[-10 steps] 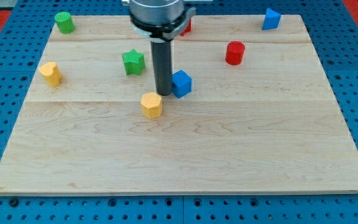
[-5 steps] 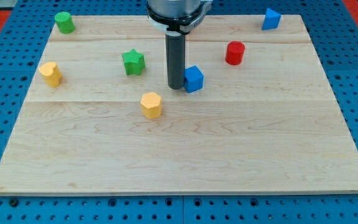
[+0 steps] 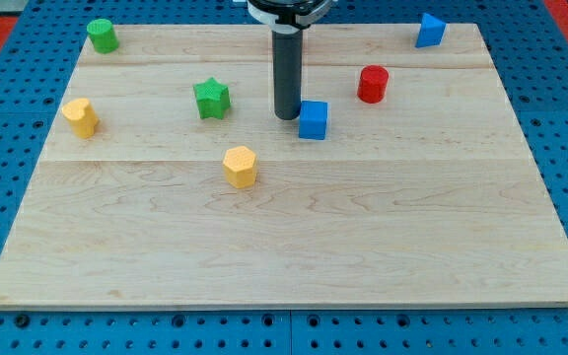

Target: Slide the blue cube towards the center right

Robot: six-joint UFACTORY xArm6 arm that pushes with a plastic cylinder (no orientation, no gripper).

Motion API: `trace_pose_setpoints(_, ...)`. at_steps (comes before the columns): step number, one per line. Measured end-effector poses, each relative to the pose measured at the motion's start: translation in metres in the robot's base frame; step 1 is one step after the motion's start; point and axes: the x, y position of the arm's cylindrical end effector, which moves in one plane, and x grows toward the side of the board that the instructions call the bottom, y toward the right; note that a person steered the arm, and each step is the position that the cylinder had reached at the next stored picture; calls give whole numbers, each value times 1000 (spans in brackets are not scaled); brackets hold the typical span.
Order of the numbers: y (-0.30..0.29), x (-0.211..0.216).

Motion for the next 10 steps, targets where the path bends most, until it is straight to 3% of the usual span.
trace_pose_setpoints(6, 71, 36)
trace_pose_setpoints(8, 71, 64)
trace_pose_setpoints(10, 86, 64)
